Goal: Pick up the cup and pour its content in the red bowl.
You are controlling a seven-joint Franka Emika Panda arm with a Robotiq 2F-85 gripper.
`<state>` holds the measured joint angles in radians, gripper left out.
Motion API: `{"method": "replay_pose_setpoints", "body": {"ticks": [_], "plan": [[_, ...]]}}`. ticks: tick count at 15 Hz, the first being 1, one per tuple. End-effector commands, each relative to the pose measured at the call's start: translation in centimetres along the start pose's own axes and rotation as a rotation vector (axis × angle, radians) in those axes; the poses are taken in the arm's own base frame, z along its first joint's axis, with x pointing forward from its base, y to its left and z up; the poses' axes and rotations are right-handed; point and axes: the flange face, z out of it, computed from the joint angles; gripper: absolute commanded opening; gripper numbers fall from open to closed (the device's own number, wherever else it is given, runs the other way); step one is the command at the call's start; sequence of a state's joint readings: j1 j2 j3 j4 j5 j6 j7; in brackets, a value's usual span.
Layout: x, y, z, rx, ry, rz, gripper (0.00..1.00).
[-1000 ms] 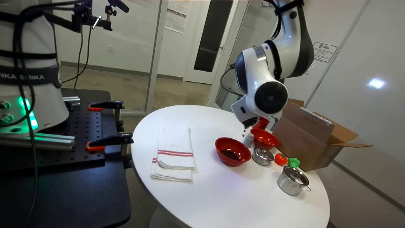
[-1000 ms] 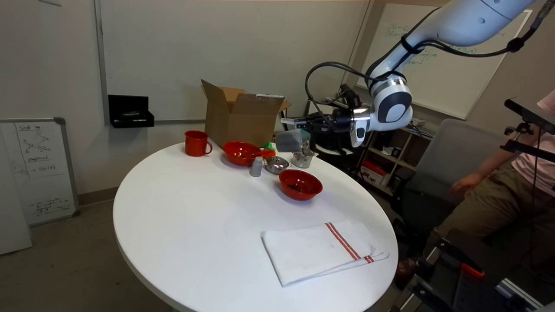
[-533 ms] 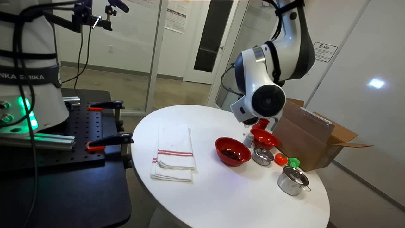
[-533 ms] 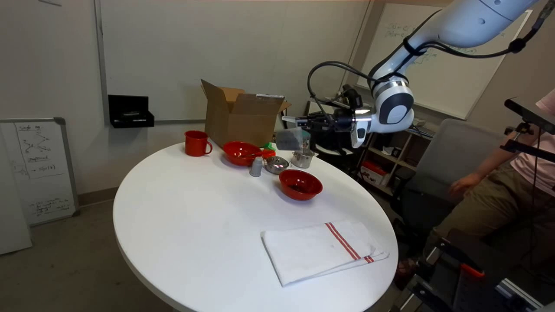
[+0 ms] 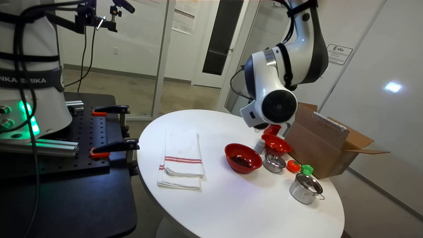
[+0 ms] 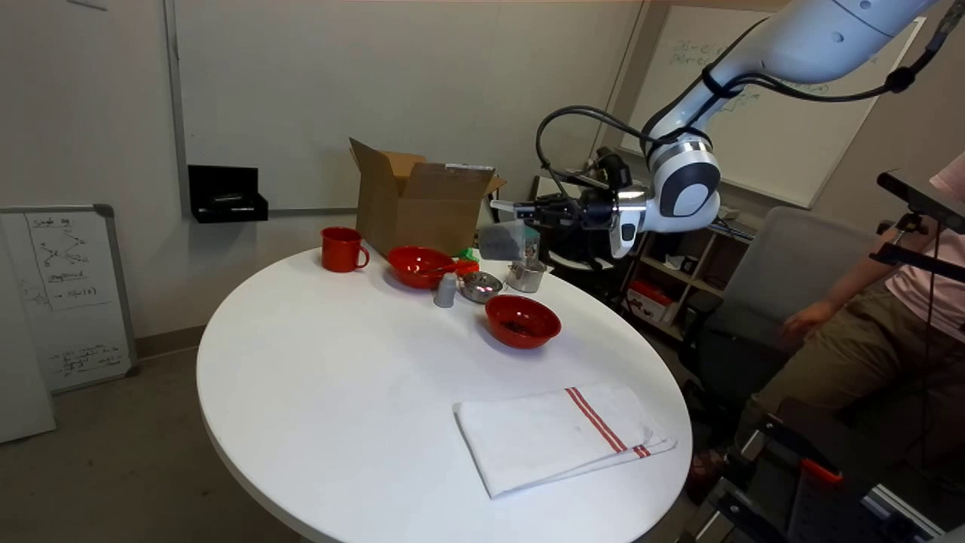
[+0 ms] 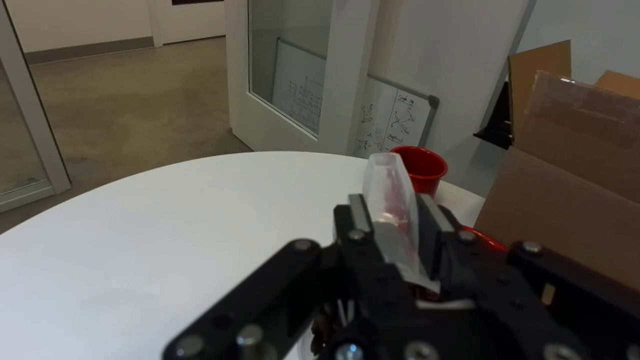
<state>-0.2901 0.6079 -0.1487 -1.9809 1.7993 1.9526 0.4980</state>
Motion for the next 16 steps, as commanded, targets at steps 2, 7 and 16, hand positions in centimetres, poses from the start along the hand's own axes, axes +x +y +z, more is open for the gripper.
{"method": "replay_pose_setpoints", "body": {"ticks": [2, 7, 16], "plan": [[-0.8, 0.4, -0.3, 0.023, -0.062, -0.009, 0.07], [-1.4, 0.9, 0.4, -0.070, 0.061, 0.019, 0.07], [-6.8, 1.2, 5.4, -0.338, 0.474, -0.041, 0.07]]}}
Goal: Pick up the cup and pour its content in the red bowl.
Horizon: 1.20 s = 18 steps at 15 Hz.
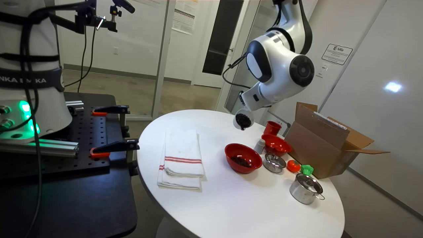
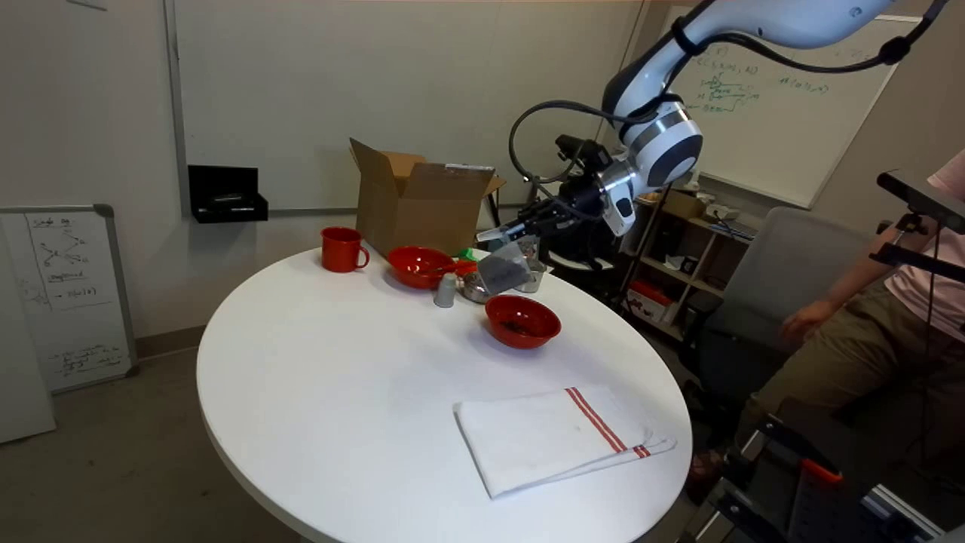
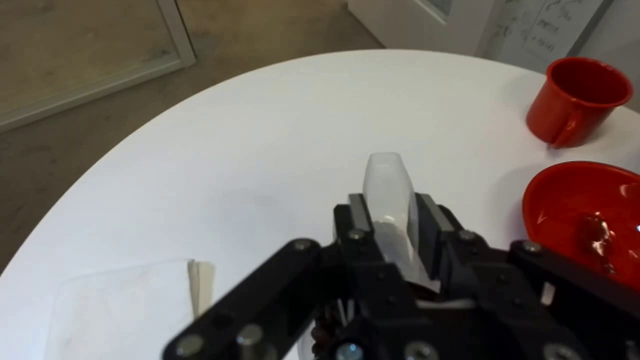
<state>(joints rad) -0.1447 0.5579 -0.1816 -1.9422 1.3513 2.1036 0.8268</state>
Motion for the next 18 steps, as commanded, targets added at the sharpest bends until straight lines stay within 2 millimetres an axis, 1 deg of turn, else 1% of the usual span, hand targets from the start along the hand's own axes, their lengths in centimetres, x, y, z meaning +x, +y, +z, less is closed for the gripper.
{"method": "replay_pose_setpoints", "body": {"ticks": [1, 4, 7, 10, 14, 16, 18], "plan": [[-4.3, -1.1, 0.9, -0.066, 0.184, -0.035, 0.07], [-7.3, -1.4, 3.1, -0.140, 0.340, -0.084, 0.07], [-10.1, -1.2, 5.9, -0.214, 0.493, -0.140, 0.07], [-12.2, -1.0, 8.7, -0.272, 0.651, -0.211, 0.07], [-13.9, -0.9, 12.4, -0.289, 0.809, -0.285, 0.07], [-14.1, -0.9, 14.3, -0.294, 0.855, -0.308, 0.07], [-13.9, -0.9, 16.1, -0.305, 0.871, -0.318, 0.07]]}}
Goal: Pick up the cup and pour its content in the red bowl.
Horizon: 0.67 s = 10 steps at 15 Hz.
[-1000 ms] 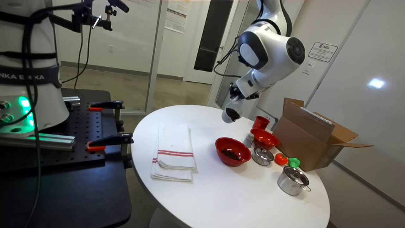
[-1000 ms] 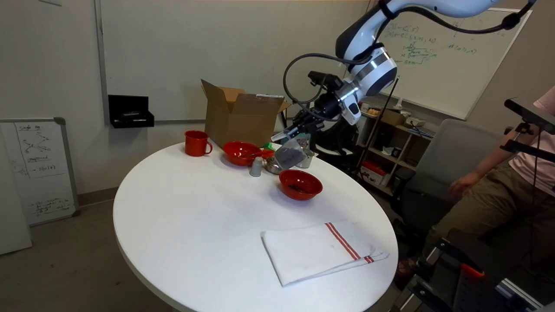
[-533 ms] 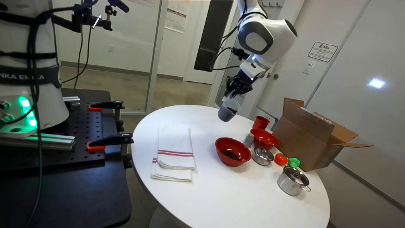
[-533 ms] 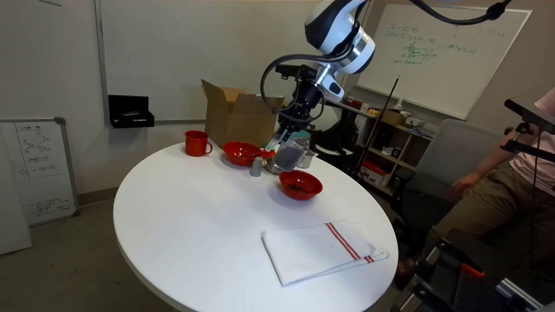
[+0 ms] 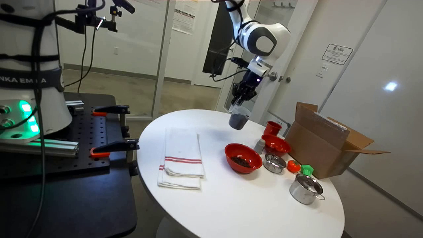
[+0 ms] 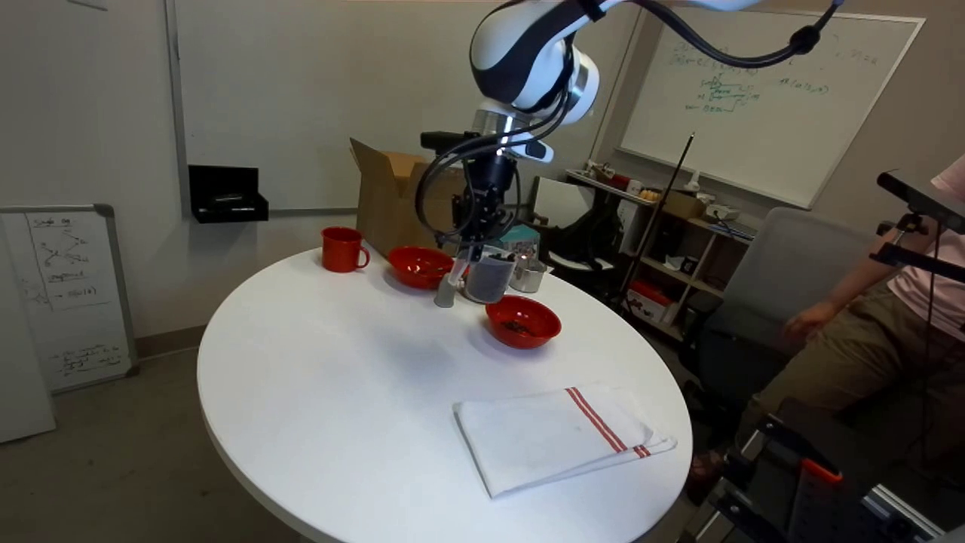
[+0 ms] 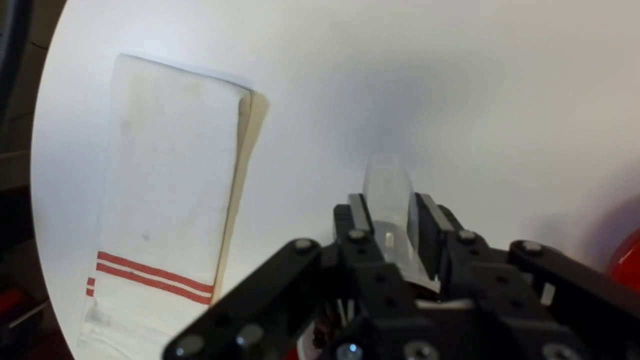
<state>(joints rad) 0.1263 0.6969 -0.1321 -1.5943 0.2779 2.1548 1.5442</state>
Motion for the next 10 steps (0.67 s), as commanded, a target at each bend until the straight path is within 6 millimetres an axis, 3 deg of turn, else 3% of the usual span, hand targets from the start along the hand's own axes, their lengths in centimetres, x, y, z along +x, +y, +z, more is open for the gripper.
{"method": "replay_pose_setpoints", "body": {"ticks": [1, 10], "plan": [[-1.9, -2.1, 1.7, -0.017, 0.055, -0.008, 0.07], [-2.0, -4.7, 7.3, -0.058, 0.067, 0.006, 0.07]]}}
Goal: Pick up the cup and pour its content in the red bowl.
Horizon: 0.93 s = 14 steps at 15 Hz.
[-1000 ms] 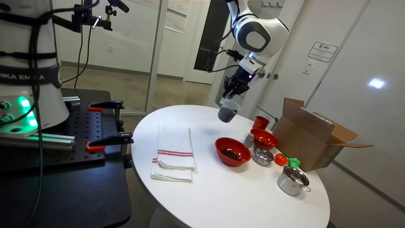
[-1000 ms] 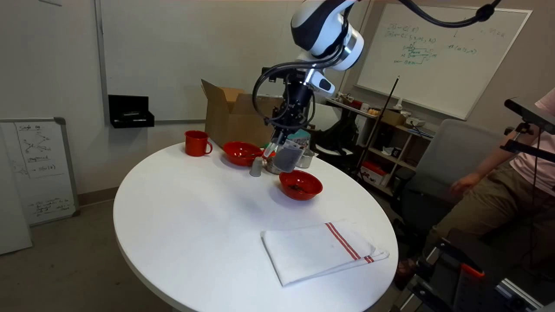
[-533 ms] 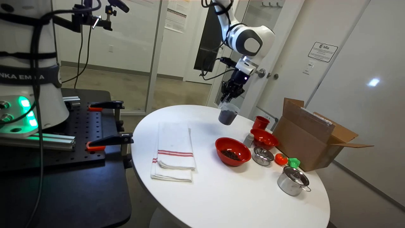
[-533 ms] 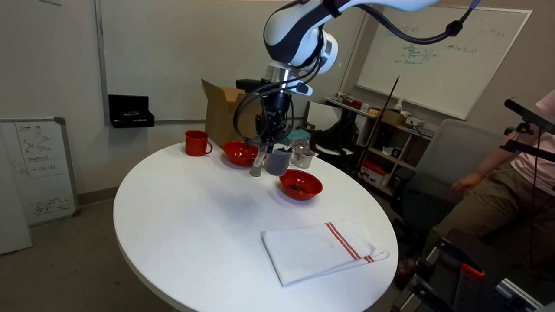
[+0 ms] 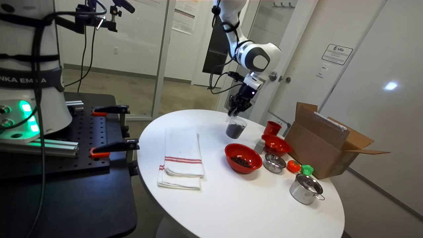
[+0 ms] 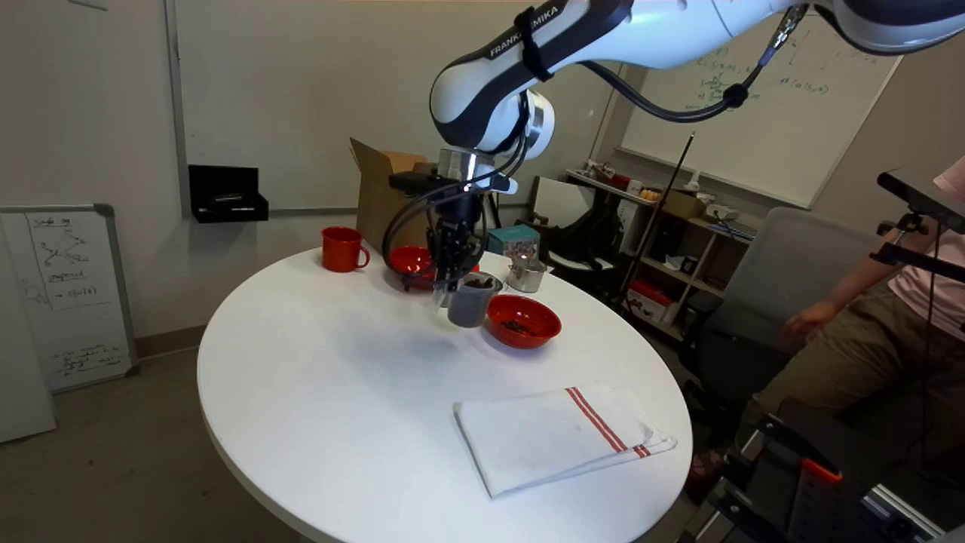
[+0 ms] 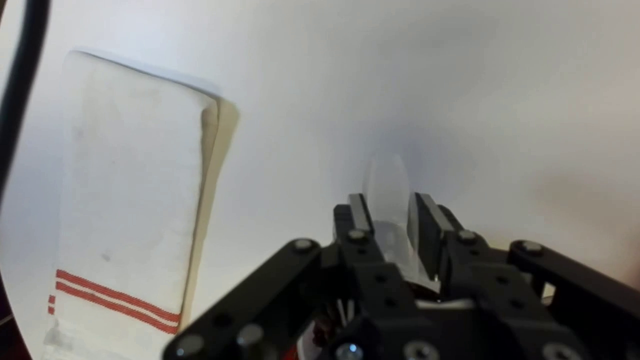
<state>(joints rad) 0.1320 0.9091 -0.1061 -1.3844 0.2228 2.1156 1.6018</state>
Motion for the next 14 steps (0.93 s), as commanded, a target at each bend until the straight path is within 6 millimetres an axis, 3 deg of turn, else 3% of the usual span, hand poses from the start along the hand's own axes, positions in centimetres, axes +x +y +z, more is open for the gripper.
{"method": "replay_pose_setpoints", "body": {"ticks": [1, 13, 14], "plan": [[0.0, -1.7, 1.3, -0.014, 0.015, 0.020, 0.07], [1.1, -3.2, 5.0, -0.045, 0.016, 0.049, 0.07], [1.2, -3.3, 5.2, -0.046, 0.014, 0.048, 0.28]]}}
